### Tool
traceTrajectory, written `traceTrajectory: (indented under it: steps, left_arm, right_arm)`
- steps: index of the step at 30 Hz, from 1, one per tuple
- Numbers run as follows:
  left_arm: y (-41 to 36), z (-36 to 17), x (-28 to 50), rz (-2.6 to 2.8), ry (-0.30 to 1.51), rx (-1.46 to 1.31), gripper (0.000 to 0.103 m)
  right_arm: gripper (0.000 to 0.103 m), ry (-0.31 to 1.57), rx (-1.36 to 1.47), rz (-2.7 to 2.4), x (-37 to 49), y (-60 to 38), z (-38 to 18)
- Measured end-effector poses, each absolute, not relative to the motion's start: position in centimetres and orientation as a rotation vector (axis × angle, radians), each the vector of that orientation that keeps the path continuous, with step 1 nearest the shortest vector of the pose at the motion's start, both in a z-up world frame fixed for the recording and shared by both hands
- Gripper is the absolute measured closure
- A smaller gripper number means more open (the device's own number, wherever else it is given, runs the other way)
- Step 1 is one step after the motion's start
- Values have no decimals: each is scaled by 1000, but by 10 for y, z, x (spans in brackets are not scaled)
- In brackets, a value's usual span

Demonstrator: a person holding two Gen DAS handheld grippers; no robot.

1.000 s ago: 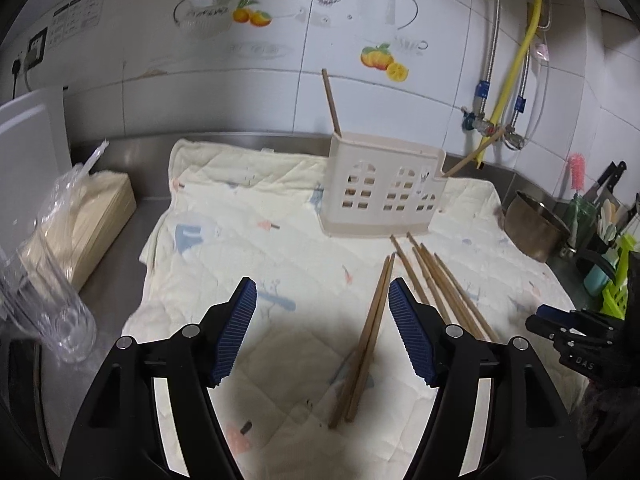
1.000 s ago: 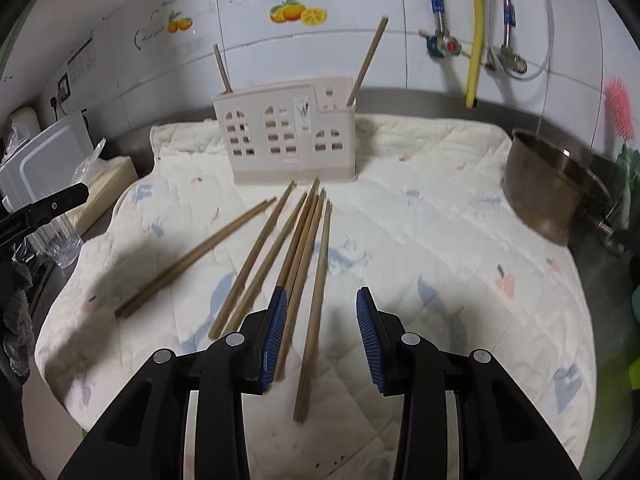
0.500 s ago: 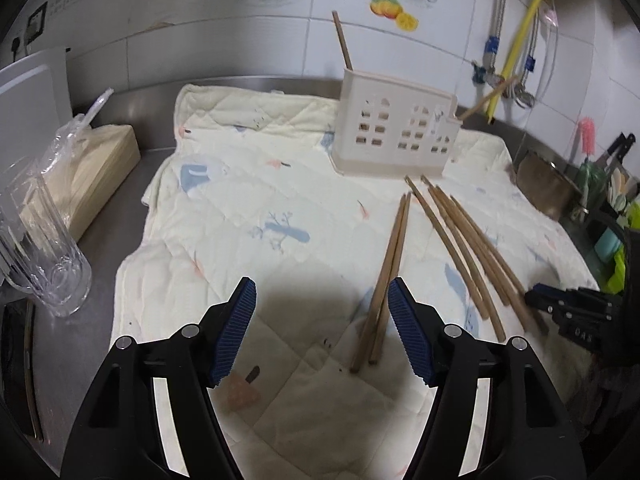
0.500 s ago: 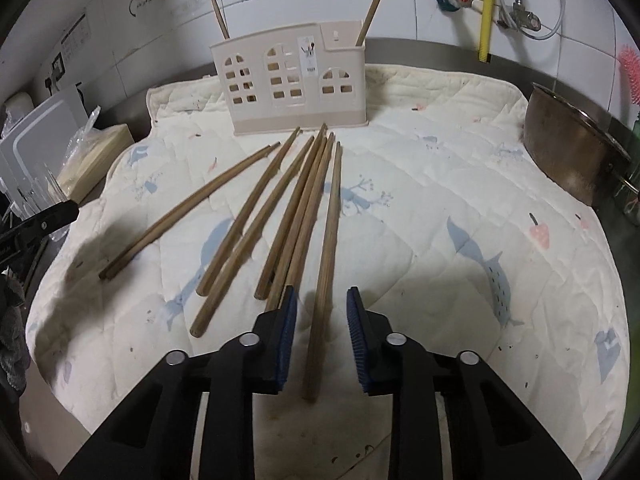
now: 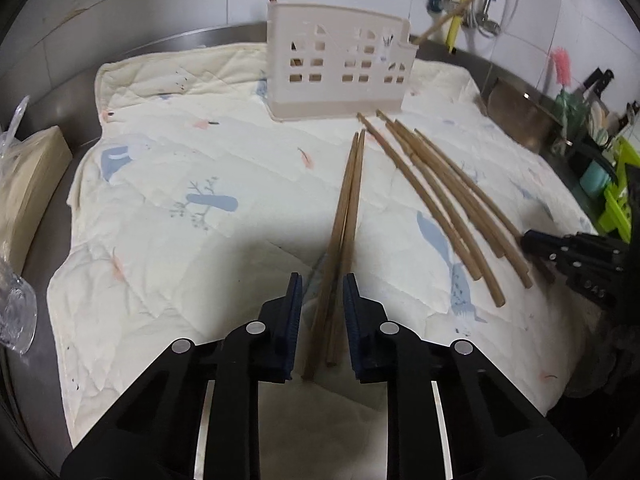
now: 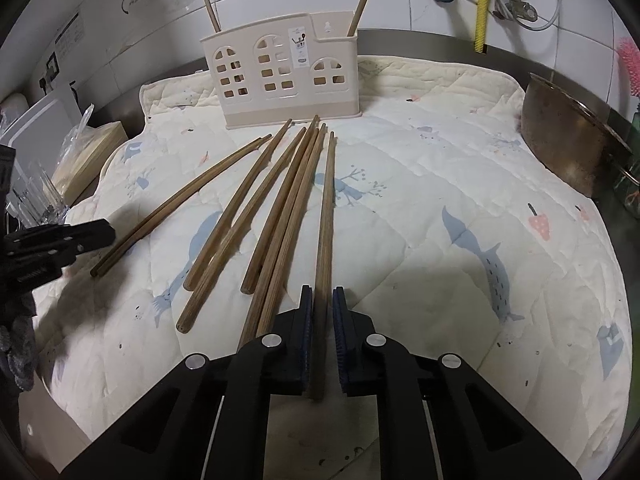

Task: Organize utensils
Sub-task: 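Grasp a chopstick with the left tool while the right tool grasps another chopstick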

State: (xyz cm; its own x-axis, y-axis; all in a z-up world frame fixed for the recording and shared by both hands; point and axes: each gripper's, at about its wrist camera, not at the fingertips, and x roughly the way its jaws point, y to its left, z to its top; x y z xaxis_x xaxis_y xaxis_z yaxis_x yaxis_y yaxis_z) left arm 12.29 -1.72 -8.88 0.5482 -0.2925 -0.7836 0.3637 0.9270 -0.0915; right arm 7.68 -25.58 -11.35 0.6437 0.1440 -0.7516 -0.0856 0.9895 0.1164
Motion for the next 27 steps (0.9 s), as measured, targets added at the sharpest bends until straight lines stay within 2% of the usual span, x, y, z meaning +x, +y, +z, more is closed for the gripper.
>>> traceTrajectory:
  steps: [2, 22, 27]
  left_arm:
    - [-19, -92, 128, -392, 928, 90, 90]
    - [-24, -104, 140, -414, 969, 101, 91]
    - [-25, -101, 138, -400, 957, 93, 96]
  right_arm:
    - [93, 860, 72, 128, 76, -257, -113]
    - [93, 870, 66, 129, 80, -257, -117]
    - [95, 863, 70, 128, 81, -257, -117]
